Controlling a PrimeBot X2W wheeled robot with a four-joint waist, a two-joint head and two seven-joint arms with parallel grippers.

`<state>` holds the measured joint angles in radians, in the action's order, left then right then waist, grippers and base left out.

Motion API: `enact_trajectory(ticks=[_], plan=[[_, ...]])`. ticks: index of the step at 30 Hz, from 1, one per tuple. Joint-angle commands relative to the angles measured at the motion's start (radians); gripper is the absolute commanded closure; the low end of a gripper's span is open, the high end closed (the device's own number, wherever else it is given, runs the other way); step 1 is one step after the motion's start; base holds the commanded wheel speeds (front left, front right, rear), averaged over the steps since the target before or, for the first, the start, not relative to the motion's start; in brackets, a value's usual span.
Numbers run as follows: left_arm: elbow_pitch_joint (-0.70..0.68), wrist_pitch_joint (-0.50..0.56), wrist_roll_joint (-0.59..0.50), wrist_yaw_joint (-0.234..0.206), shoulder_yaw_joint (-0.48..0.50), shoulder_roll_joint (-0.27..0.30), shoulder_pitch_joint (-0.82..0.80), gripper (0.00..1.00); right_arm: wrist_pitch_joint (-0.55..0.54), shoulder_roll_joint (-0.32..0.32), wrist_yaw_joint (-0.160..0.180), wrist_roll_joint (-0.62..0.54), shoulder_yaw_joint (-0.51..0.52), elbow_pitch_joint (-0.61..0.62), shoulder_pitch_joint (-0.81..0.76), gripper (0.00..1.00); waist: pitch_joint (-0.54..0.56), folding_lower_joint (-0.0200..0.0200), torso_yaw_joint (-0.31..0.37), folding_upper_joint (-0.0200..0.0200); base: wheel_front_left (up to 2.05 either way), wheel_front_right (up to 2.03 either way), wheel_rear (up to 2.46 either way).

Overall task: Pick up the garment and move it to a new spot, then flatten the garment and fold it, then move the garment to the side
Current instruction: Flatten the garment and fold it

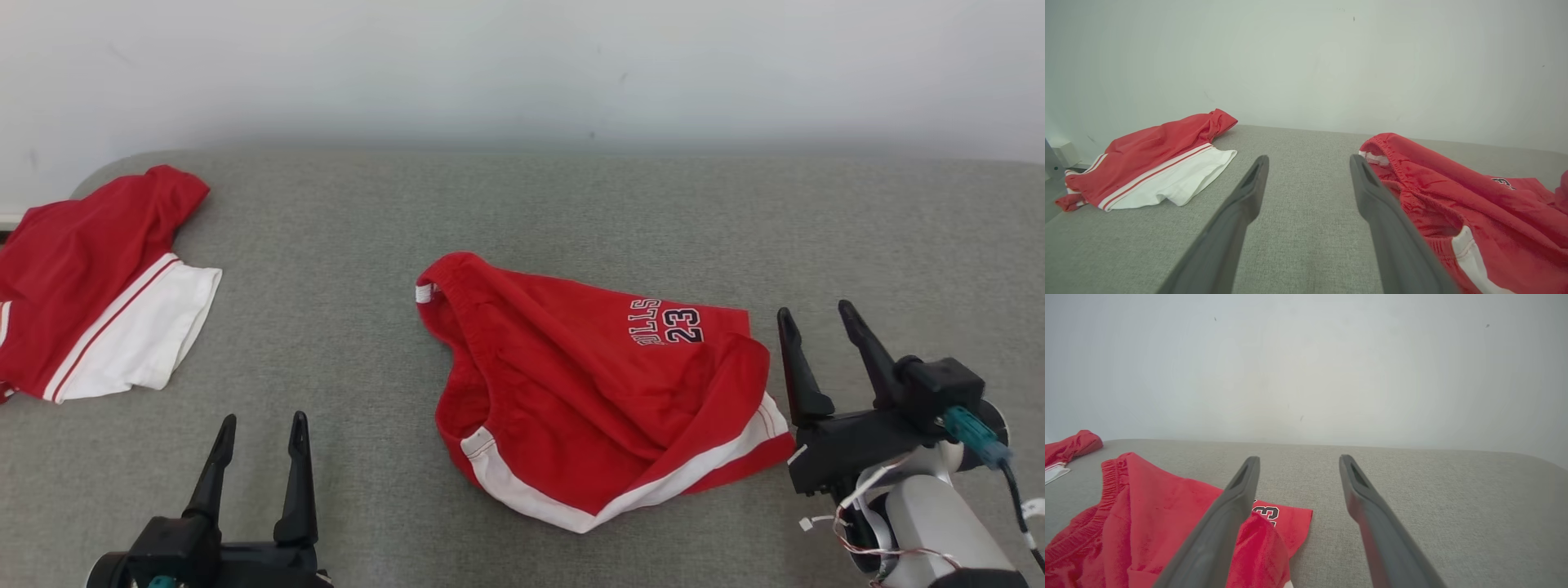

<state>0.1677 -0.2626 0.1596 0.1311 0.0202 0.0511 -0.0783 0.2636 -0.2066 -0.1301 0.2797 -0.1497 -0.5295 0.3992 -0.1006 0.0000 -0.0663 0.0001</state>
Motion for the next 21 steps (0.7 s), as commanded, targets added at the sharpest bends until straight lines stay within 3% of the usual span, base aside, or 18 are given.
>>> enact_trajectory(ticks=[1,4,9,21], plan=[[-0.004,-0.003,-0.006,-0.002,0.004,-0.001,0.009,0.00,0.001,0.000,-0.001,-0.009,0.006,0.019,-0.007,0.00,0.002,0.0000,0.013,-0.0001,0.00,0.00,0.00],[-0.007,-0.003,-0.008,-0.002,0.012,-0.001,0.010,0.00,0.001,0.018,-0.001,-0.007,0.051,0.147,-0.099,0.00,0.004,0.0000,0.031,-0.0001,0.00,0.00,0.00],[-0.012,-0.003,-0.013,-0.002,0.021,-0.001,0.015,0.00,0.001,0.028,-0.001,-0.023,0.083,0.261,-0.191,0.00,0.006,0.0000,0.053,-0.0001,0.00,0.00,0.00],[-0.013,-0.003,-0.064,-0.001,0.025,0.002,0.063,0.00,0.001,0.068,-0.001,-0.066,0.141,0.367,-0.395,0.00,0.055,0.0000,0.081,-0.0001,0.00,0.00,0.00]])
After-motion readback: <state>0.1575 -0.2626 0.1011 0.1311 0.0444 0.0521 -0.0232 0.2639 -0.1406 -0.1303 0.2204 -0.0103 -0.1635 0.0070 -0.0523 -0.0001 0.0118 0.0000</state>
